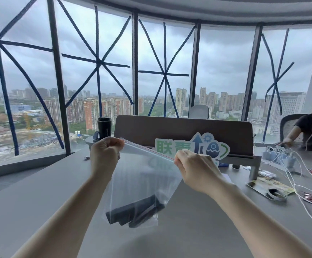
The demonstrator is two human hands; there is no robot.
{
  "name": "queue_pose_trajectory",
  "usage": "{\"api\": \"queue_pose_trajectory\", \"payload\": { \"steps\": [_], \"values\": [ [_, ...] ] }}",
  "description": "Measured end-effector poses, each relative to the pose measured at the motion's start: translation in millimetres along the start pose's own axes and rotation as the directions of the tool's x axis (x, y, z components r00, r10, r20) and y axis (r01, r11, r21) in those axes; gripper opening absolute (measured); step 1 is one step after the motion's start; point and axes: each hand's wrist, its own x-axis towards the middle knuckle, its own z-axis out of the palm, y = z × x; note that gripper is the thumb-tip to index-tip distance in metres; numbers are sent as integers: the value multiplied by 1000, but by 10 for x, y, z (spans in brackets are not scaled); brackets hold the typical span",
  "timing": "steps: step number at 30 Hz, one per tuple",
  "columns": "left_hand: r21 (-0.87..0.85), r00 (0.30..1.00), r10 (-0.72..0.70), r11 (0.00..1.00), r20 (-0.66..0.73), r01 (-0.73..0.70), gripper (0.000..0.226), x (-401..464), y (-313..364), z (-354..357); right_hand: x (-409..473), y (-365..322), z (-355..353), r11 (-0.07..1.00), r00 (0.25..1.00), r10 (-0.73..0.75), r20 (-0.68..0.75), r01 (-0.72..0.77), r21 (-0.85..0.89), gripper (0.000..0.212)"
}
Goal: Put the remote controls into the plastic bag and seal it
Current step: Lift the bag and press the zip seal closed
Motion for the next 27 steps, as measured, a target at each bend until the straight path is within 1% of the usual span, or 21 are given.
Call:
{"api": "queue_pose_trajectory", "payload": {
  "steps": [4,7,10,14,18,21,24,27],
  "values": [
    [-37,1000,-18,999,-11,17,22,3,-11,-65,-37,5,0,1000,1000,-7,6,7,-1,31],
    [-61,1000,-25,998,-12,24,22,10,-18,-94,-41,6,-44,1000,1000,-15,-16,15,6,32],
    [-78,999,-46,996,12,46,23,25,-28,-116,-21,10,-117,999,998,-1,-57,4,50,30],
    [-60,993,-71,995,93,77,21,101,-134,-187,82,39,-78,986,989,36,-145,-11,165,31],
    [-5,982,-139,990,126,140,16,344,-454,-211,467,128,293,967,981,89,-171,-44,250,31],
    [-40,976,-180,982,119,186,18,705,-642,-208,915,132,632,935,964,185,-189,-113,336,30],
    [-79,980,-169,981,104,177,21,1156,-713,-216,1324,72,863,895,945,257,-201,-154,419,29],
    [-123,987,-136,982,86,146,24,1537,-821,-315,1577,-30,1053,851,936,280,-213,-139,506,25]
  ]
}}
